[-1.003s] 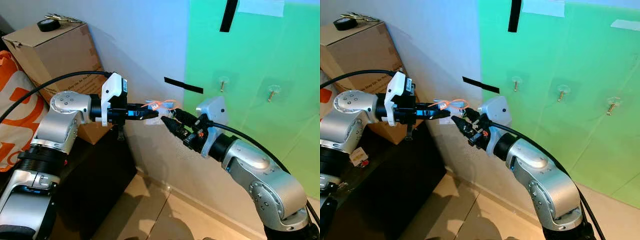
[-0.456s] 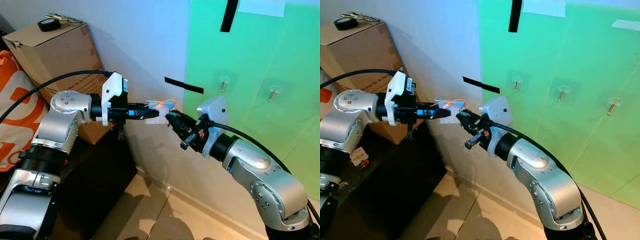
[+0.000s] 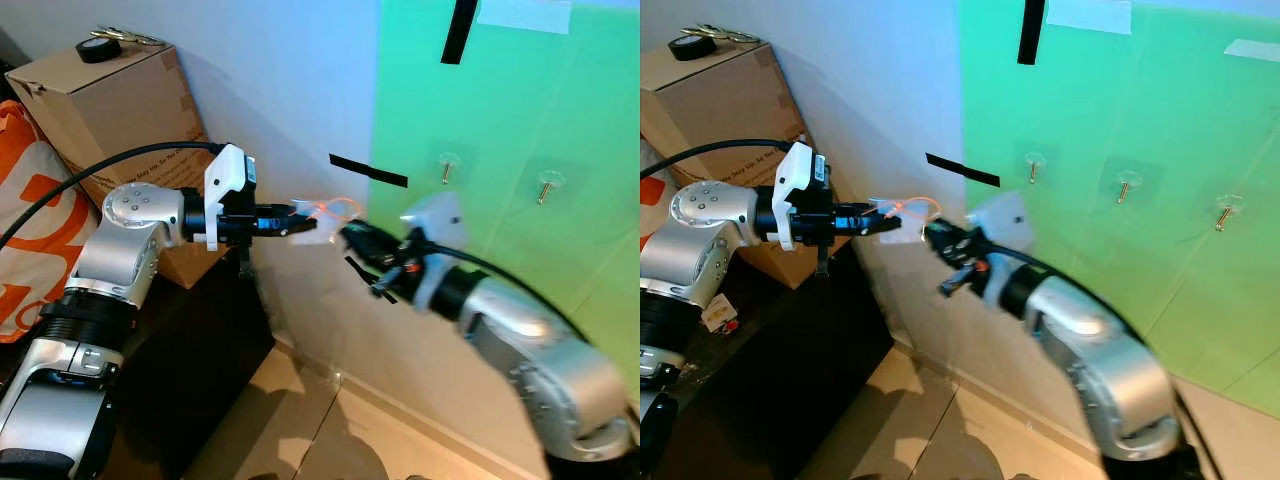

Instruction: Hang keys on a hook

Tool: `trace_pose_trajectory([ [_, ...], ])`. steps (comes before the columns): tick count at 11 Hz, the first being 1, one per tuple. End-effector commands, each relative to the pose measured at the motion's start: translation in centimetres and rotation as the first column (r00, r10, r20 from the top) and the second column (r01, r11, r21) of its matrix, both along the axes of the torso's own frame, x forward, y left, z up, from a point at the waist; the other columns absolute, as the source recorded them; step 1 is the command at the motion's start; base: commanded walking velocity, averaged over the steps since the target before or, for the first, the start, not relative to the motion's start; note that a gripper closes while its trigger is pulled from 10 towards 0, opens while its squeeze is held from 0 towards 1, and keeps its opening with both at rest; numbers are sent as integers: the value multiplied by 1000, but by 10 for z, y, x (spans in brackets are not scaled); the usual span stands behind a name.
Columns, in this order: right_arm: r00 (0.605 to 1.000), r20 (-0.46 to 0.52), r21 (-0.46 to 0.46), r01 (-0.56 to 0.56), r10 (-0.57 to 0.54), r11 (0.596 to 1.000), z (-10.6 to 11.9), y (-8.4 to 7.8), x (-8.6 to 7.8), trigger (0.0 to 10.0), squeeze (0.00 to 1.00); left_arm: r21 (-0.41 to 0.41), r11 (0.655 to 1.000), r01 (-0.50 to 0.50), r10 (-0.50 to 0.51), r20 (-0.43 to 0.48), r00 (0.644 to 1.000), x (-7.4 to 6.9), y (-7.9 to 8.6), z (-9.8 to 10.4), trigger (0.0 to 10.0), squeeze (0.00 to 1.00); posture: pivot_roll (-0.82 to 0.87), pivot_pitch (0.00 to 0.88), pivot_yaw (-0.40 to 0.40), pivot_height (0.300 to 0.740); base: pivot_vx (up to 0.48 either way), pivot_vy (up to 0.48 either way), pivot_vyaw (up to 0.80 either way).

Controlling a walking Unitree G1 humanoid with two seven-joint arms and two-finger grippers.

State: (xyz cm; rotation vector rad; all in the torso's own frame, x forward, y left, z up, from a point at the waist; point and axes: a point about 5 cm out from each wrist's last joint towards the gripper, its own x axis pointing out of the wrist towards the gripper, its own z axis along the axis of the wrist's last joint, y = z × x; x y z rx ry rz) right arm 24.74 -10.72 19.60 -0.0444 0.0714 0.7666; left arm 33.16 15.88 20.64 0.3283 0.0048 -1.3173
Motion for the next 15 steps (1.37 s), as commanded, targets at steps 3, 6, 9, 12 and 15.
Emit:
trace_pose_trajectory([
  [3,999,47,-12,-21,22,1000,15,-20,-5,0,0,1,995,-99,99,11,995,-4,9,-14,0,0,-34,0,109,740,0,0,0],
  [6,996,48,-40,-72,74,997,17,-18,-7,0,0,-27,991,-129,130,42,991,-9,-5,-25,2902,0,-39,0,92,740,0,0,0],
  [9,999,44,-51,-24,26,998,18,-25,-1,0,0,-83,976,-203,202,-20,979,-15,-11,-35,10000,1000,-50,0,83,740,0,0,0],
  [12,995,42,-27,89,-88,996,20,-35,13,0,0,-50,975,-217,214,-56,975,-33,1,-48,10000,1000,-49,0,69,740,0,0,0],
  [15,987,47,-34,156,-154,987,20,-37,26,0,0,-115,982,-149,137,-106,985,-57,-19,-45,10000,1000,-47,0,64,740,0,0,0],
])
